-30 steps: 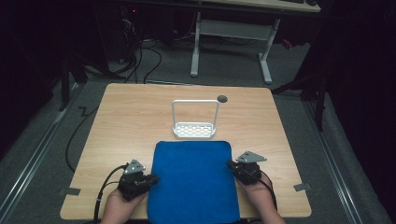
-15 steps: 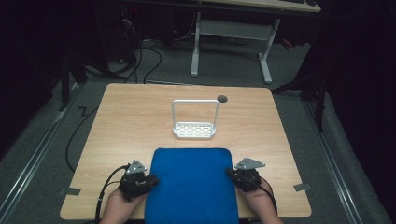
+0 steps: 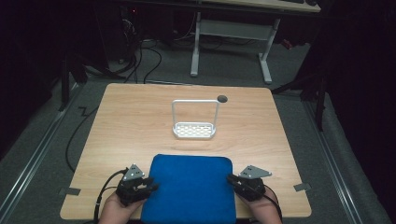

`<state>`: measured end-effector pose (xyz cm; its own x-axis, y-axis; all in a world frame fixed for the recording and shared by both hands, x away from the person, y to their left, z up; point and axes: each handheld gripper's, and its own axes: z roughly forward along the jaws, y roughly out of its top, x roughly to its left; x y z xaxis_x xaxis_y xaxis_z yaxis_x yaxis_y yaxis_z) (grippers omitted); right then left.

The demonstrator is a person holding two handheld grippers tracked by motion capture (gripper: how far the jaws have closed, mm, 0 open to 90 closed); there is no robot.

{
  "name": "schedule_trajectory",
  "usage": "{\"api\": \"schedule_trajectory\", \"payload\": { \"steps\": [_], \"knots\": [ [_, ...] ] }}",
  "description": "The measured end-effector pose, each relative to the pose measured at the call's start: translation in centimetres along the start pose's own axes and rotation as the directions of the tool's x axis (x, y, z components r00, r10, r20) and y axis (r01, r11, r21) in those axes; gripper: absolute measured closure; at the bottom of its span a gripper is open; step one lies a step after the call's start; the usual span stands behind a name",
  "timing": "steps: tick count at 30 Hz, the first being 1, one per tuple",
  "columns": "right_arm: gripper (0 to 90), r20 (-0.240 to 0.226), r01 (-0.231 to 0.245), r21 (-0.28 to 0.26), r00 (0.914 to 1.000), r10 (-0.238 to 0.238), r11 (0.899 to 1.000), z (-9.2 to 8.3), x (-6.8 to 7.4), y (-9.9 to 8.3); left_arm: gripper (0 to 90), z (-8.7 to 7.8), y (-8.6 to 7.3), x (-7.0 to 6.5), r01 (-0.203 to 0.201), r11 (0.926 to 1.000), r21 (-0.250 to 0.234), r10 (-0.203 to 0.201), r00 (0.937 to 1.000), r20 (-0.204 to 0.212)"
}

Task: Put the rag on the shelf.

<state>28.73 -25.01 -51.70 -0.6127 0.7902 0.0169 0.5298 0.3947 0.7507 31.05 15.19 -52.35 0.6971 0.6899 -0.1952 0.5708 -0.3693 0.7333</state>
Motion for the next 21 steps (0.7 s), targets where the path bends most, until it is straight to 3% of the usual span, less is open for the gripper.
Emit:
{"api": "schedule_trajectory", "payload": {
  "steps": [2, 3, 5, 10, 16, 17, 18, 21],
  "knots": [
    [79.9, 0.012, -0.015, -0.009, 0.9998, 0.015, 1.0, 0.0, -0.4, -0.1, 58.8, 0.0, 0.6, 0.6, 0.015, 0.9988, -0.046, -0.016, 0.9995, -0.027],
    [79.9, 0.012, -0.015, -0.009, 0.9998, 0.015, 1.0, 0.0, -0.4, -0.1, 56.5, 0.0, 0.6, 0.6, 0.015, 0.9988, -0.046, -0.016, 0.9995, -0.027],
    [78.9, 0.022, -0.035, -0.012, 0.9991, 0.036, 0.999, 0.0, -1.0, -0.3, 51.7, 0.5, 1.7, 2.1, 0.06, 0.9953, -0.077, -0.065, 0.9962, -0.059],
    [76.4, 0.023, -0.049, -0.019, 0.9985, 0.049, 0.999, 0.0, -1.2, -0.4, 49.3, 2.2, 3.3, 3.9, 0.095, 0.9935, -0.062, -0.101, 0.9907, -0.091],
    [74.6, 0.023, -0.05, -0.02, 0.9985, 0.05, 0.999, 0.2, -1.5, -0.3, 57.7, 4.2, 4.6, 4.8, 0.11, 0.9936, -0.023, -0.112, 0.9876, -0.11],
    [74.0, 0.025, -0.058, -0.02, 0.998, 0.059, 0.998, 0.2, -1.5, -0.3, 61.3, 4.4, 4.6, 5.0, 0.126, 0.9919, -0.021, -0.127, 0.9872, -0.097],
    [70.2, 0.026, -0.068, -0.026, 0.9973, 0.069, 0.997, 0.3, -1.6, -0.3, 67.8, 4.6, 4.5, 5.1, 0.122, 0.9923, -0.02, -0.123, 0.9874, -0.099],
    [68.0, 0.037, -0.075, -0.03, 0.9964, 0.076, 0.997, 0.5, -1.7, -0.3, 74.9, 4.6, 4.4, 4.8, 0.105, 0.9944, -0.014, -0.106, 0.9887, -0.106]
  ]
}}
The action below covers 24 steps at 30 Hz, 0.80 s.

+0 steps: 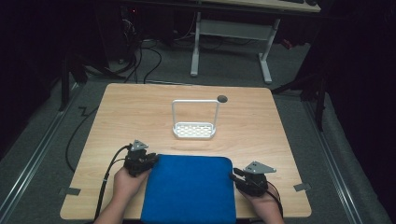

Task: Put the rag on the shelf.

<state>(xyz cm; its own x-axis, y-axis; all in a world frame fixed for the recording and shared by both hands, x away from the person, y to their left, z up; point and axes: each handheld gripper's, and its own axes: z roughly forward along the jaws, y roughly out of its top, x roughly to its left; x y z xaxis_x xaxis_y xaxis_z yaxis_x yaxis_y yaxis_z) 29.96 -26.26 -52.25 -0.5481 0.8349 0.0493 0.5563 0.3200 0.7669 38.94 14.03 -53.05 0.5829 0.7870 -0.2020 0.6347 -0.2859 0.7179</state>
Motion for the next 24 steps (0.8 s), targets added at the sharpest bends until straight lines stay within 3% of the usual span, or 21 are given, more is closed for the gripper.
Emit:
{"api": "schedule_trajectory", "payload": {
  "steps": [2, 3, 6, 8, 12, 15, 19, 24],
  "knots": [
    [67.5, -0.001, -0.005, -0.006, 1.0, 0.005, 1.0, 0.0, 0.0, 0.1, 77.0, 0.0, -0.1, 0.0, -0.004, 1.0, -0.006, 0.004, 1.0, 0.007],
    [67.7, 0.015, -0.008, -0.014, 0.9999, 0.008, 1.0, 0.0, -0.1, 0.3, 80.8, 0.0, -0.2, 0.0, -0.022, 0.9997, -0.008, 0.022, 0.9997, 0.007],
    [67.8, 0.047, -0.011, -0.026, 0.9988, 0.012, 1.0, 0.1, -0.3, 1.2, 86.4, 0.0, -0.5, 0.1, -0.02, 0.9996, -0.022, 0.02, 0.9995, 0.026],
    [66.3, 0.062, -0.007, -0.031, 0.998, 0.009, 0.999, 0.4, -0.6, 2.0, 87.0, 0.0, -0.7, 0.3, -0.001, 0.9996, -0.029, 0.002, 0.9992, 0.04],
    [62.8, 0.07, -0.016, -0.018, 0.9974, 0.018, 1.0, 1.0, -1.3, 3.1, 87.3, -0.1, -0.7, 0.2, -0.007, 0.9995, -0.032, 0.009, 0.9993, 0.035],
    [56.0, 0.106, -0.018, -0.024, 0.9942, 0.021, 1.0, 1.9, -1.8, 4.7, 87.2, -0.1, -0.8, 0.3, -0.004, 0.9992, -0.039, 0.006, 0.9993, 0.037],
    [52.5, 0.119, -0.037, -0.061, 0.9919, 0.044, 0.997, 2.1, -1.7, 4.0, 87.2, -0.1, -0.9, 0.1, -0.017, 0.9989, -0.043, 0.018, 0.9995, 0.028],
    [50.0, 0.095, -0.062, -0.029, 0.9934, 0.064, 0.998, 2.3, -2.1, 3.1, 87.2, -0.1, -0.9, 0.2, -0.008, 0.999, -0.043, 0.009, 0.9994, 0.034]
  ]
}}
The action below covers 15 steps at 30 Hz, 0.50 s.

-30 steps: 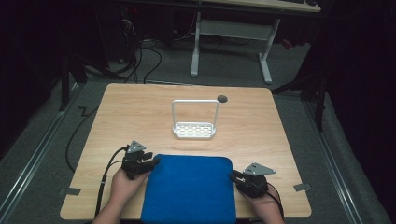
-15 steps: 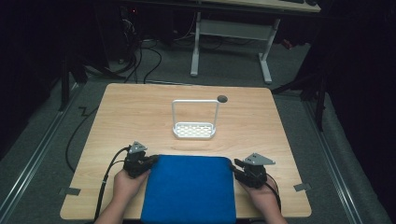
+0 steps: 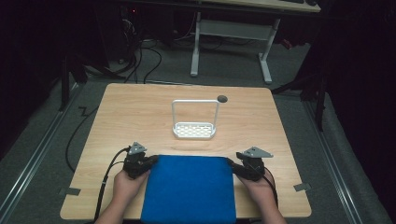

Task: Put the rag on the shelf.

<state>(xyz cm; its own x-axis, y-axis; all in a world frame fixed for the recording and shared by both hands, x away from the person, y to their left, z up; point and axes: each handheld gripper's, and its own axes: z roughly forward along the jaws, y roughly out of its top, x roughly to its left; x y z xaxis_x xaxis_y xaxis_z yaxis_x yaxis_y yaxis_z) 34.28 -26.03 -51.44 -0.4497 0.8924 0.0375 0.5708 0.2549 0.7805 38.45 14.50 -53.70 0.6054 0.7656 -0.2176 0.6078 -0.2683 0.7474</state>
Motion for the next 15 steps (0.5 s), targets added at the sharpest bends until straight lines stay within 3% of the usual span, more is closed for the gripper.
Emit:
{"api": "schedule_trajectory", "payload": {
  "steps": [5, 10, 15],
  "knots": [
    [52.5, -0.013, 0.007, 0.054, 0.9999, -0.006, 0.999, 0.8, 0.0, -0.4, 87.2, 0.0, 0.0, 0.0, 0.004, 1.0, 0.001, -0.004, 1.0, 0.001],
    [57.0, -0.022, 0.021, 0.068, 0.9996, -0.02, 0.997, 1.3, 0.2, -0.5, 87.2, 0.0, 0.0, 0.1, 0.007, 1.0, 0.002, -0.007, 1.0, 0.005],
    [68.8, -0.02, 0.038, 0.075, 0.9991, -0.036, 0.996, 1.8, 0.8, -0.2, 87.2, 0.0, 0.0, 0.1, 0.009, 1.0, 0.003, -0.009, 0.9999, 0.006]
  ]
}}
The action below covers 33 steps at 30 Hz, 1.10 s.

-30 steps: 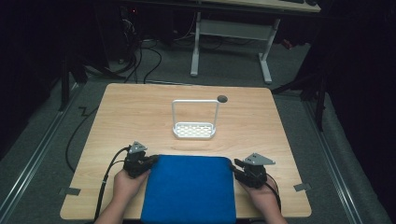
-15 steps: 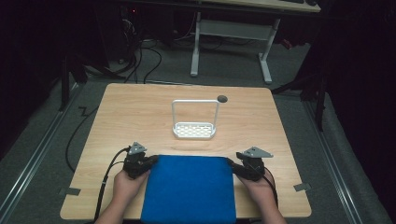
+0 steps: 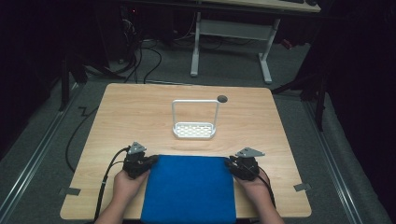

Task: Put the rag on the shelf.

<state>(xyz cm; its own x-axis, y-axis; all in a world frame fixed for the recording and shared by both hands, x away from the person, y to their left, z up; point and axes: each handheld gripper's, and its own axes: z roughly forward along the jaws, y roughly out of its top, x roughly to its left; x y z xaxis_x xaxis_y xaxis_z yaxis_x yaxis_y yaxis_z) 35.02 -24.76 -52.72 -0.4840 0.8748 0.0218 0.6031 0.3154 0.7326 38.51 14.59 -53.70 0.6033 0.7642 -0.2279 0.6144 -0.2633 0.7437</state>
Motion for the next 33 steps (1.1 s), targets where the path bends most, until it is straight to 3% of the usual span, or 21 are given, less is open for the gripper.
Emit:
{"api": "schedule_trajectory", "payload": {
  "steps": [2, 3, 5, 6, 9, 12, 15, 24, 33],
  "knots": [
    [69.9, 0.002, 0.006, 0.007, 1.0, -0.006, 1.0, 0.1, 0.1, 0.0, 87.2, 0.0, 0.0, 0.0, -0.001, 1.0, 0.0, 0.001, 1.0, -0.001],
    [76.6, 0.001, 0.021, 0.008, 0.9998, -0.021, 1.0, 0.1, 0.4, -0.1, 87.2, 0.0, 0.0, 0.0, -0.001, 1.0, 0.0, 0.001, 1.0, -0.002],
    [79.1, -0.001, 0.022, 0.009, 0.9998, -0.022, 1.0, 0.0, 0.5, -0.2, 87.2, 0.0, 0.0, -0.1, -0.002, 1.0, -0.001, 0.002, 1.0, -0.003],
    [85.5, -0.013, 0.019, 0.002, 0.9997, -0.019, 1.0, -0.1, 0.7, -0.4, 87.3, -0.1, -0.1, -0.1, -0.005, 1.0, 0.001, 0.005, 1.0, -0.006],
    [87.5, -0.018, 0.013, 0.003, 0.9997, -0.013, 1.0, -0.2, 0.8, -0.4, 87.4, -0.1, -0.1, -0.2, -0.007, 1.0, -0.003, 0.007, 0.9999, -0.013],
    [87.9, -0.011, 0.033, -0.024, 0.9994, -0.033, 0.999, -0.6, 1.0, -0.3, 87.8, -0.2, -0.2, -0.3, -0.011, 0.9999, -0.008, 0.011, 0.9998, -0.018],
    [88.0, -0.007, 0.018, -0.05, 0.9998, -0.019, 0.999, -0.8, 1.0, -0.1, 88.0, -0.3, -0.2, -0.3, -0.019, 0.9997, -0.015, 0.019, 0.9996, -0.021],
    [88.2, -0.03, -0.029, -0.129, 0.9992, 0.026, 0.991, -1.7, 0.9, 0.3, 88.0, -1.2, -0.2, -0.2, -0.007, 0.9951, -0.099, 0.005, 0.9998, -0.017],
    [88.2, -0.023, -0.02, -0.209, 0.9996, 0.016, 0.978, -3.0, 1.4, 0.8, 88.0, -3.1, 0.5, -1.1, -0.006, 0.9801, -0.198, 0.003, 0.9999, -0.014]
  ]
}}
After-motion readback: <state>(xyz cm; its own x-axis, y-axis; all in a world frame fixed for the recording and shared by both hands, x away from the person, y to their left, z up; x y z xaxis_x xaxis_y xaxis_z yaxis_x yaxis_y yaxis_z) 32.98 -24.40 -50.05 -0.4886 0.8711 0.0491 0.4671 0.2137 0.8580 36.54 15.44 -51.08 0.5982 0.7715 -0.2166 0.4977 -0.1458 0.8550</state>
